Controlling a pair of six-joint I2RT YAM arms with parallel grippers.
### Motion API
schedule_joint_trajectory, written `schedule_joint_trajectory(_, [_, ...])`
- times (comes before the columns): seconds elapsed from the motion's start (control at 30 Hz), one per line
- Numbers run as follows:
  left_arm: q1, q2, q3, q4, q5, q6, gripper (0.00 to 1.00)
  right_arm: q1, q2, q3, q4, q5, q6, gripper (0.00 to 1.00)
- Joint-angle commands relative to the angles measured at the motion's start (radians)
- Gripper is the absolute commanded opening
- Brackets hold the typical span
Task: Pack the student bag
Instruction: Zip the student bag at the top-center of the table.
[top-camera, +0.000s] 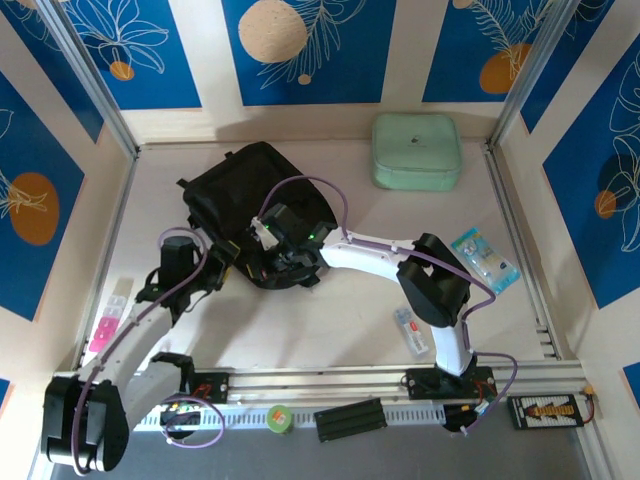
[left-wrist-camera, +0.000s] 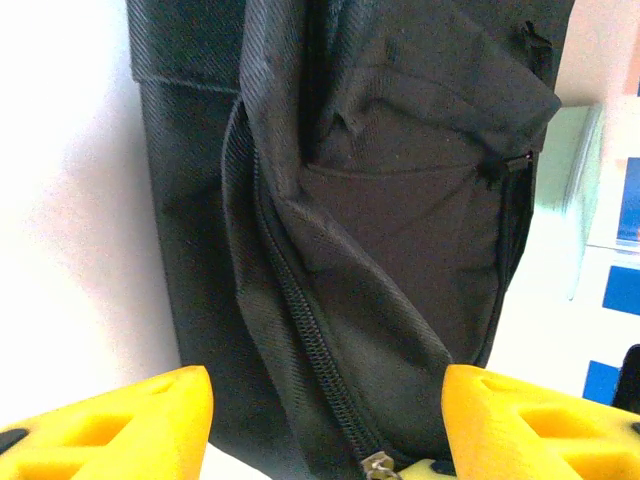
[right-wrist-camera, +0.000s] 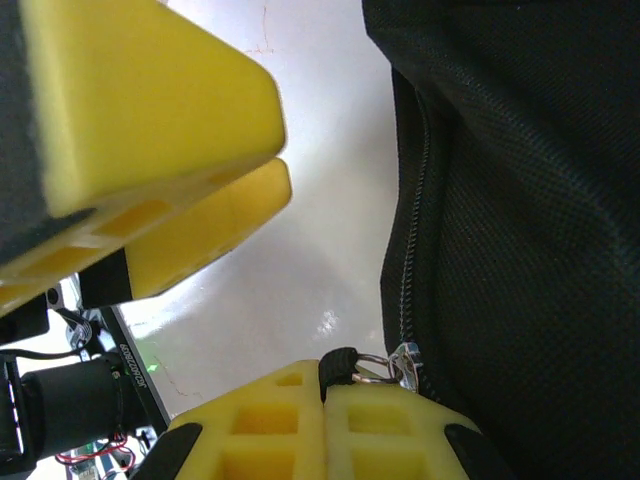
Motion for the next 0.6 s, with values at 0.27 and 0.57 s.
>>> schedule_joint_trajectory(0.27, [-0.086,0.151,-0.022,0.168,-0.033,-0.077,0.62,0.004,-0.084,-0.065,0.015,-0.032,-0.005,0.0])
schedule_joint_trajectory(0.57, [-0.094,0.236,-0.028,0.282,-0.072,-0.095,0.74,0.004,-0.113,-0.105,0.009,-0.035,-0.001,0.0])
